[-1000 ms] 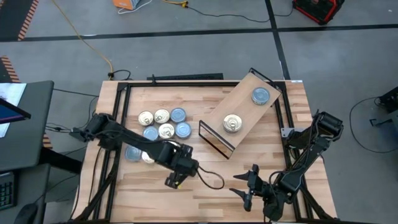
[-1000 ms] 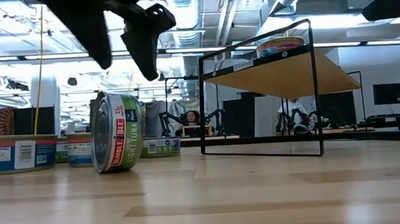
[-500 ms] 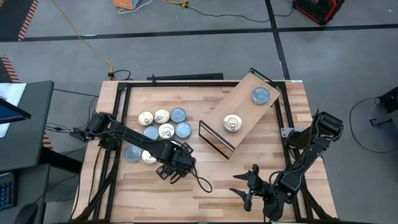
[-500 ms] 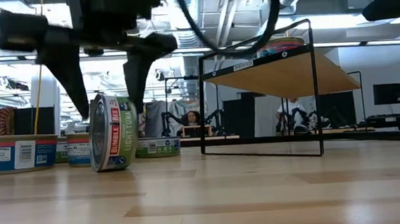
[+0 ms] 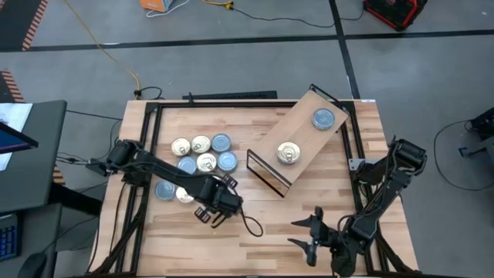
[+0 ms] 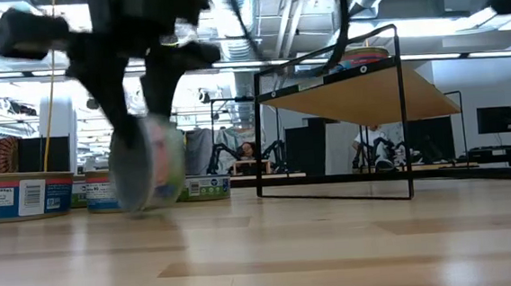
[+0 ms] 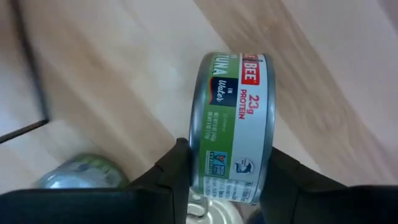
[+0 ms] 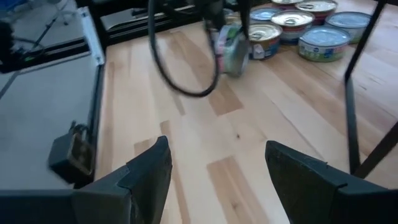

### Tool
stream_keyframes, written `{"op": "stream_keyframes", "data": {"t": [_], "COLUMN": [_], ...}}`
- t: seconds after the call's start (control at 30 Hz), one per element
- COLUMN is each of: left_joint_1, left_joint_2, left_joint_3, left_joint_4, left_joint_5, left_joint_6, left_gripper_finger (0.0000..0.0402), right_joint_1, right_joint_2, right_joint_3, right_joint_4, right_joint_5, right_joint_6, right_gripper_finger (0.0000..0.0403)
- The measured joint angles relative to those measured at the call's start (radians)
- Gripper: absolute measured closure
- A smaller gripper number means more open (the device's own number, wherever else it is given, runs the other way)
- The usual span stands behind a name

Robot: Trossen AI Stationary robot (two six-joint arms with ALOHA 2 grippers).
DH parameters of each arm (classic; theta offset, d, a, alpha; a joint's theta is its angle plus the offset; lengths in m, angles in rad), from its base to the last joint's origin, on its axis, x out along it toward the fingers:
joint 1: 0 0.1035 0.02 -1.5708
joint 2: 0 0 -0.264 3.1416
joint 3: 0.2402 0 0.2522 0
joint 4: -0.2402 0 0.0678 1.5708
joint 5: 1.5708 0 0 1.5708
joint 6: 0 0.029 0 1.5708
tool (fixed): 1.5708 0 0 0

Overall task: Stack canned seafood by type on shelf
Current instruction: Stack the green tuna can on the shelf

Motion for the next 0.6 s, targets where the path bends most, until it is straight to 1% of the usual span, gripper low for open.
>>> {"op": "stream_keyframes", "data": {"t": [0.13,0.27,0.43,0.53,0.6], "left_joint_1": [-0.029,-0.059,-0.072,-0.074,-0.074], "left_joint_2": [-0.010,-0.010,-0.010,-0.010,-0.010], "left_joint_3": [0.080,0.139,0.149,0.150,0.150], "left_joint_4": [0.039,0.095,0.255,0.363,0.412], "left_joint_5": [-0.080,-0.105,-0.103,-0.106,-0.112], "left_joint_6": [-0.100,-0.178,-0.227,-0.242,-0.252], "left_gripper_finger": [0.0273,0.0273,0.0273,0.0273,0.0273], "right_joint_1": [-0.037,-0.082,-0.103,-0.114,-0.117], "right_joint_2": [0.007,0.016,0.014,0.013,0.013], "right_joint_3": [0.000,0.000,0.000,0.000,0.011], "right_joint_4": [0.030,0.097,0.181,0.240,0.248], "right_joint_5": [0.009,0.013,0.011,-0.008,-0.011], "right_joint_6": [-0.098,-0.240,-0.420,-0.515,-0.564], "right_gripper_finger": [0.0117,0.0117,0.0116,0.0116,0.0116]}}
